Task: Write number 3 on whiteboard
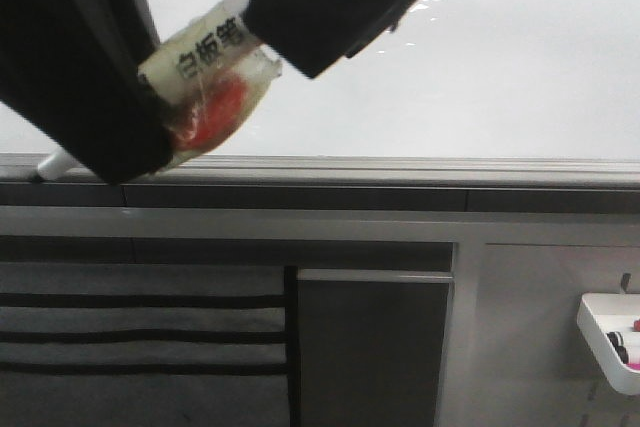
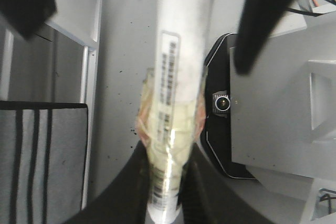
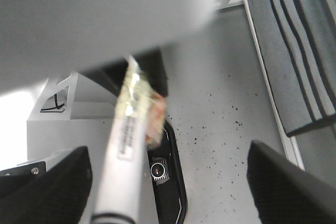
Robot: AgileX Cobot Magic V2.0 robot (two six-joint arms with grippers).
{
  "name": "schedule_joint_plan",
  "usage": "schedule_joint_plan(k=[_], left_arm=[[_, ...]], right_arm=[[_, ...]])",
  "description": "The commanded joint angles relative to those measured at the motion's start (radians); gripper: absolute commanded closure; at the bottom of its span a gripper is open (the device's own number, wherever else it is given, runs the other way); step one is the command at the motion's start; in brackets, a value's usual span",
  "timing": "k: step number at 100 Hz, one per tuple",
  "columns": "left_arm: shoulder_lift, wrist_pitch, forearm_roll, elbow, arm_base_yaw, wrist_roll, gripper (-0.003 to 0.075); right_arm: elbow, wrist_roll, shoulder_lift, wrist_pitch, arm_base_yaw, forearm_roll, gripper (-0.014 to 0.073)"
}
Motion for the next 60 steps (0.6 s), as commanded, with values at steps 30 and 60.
schedule_joint_plan(k=[30,60], left_arm=[[-0.02,-0.055,0.049,-0.05,0.003,-0.054,0.0738],[-0.02,-0.055,0.049,-0.05,0.003,-0.054,0.0738]], right_arm=[[-0.034,-0.011,-0.02,-0.091,0.031,0.036,0.0146],[-0.034,-0.016,-0.02,-0.092,0.031,0.054,0.0284]])
